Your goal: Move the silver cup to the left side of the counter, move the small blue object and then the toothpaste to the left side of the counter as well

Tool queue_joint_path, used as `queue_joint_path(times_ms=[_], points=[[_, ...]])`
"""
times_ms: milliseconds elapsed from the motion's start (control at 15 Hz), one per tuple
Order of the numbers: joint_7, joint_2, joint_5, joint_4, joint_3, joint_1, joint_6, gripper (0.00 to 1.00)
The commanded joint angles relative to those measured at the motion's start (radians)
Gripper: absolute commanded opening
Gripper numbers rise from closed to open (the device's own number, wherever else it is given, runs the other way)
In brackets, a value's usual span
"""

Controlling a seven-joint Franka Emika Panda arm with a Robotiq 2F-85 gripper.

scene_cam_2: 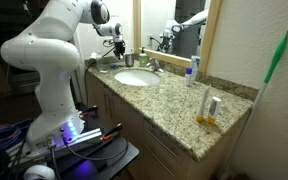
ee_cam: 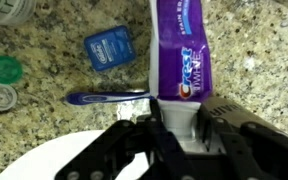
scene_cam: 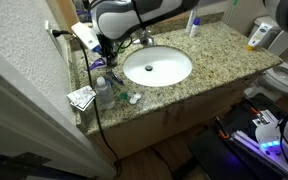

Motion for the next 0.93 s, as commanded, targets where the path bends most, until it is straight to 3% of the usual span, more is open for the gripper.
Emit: queue_joint_path(times_ms=[0,467,733,800,867], points=[[0.011,0.096,-0.010,0.130,-0.041,0.044,0.001,0.11],[0.039,0.242,0.020,0.345,-0.076,0.051,0.026,0.11],[0.048,0.308,0.018,0.423,-0.064,0.047,0.032,0.11],[0.050,0.315,0.020,0.433,-0.061,0.048,0.029,0.61],[0.058,0.310,0.021,0.436,-0.062,0.049,0.008,0.62]])
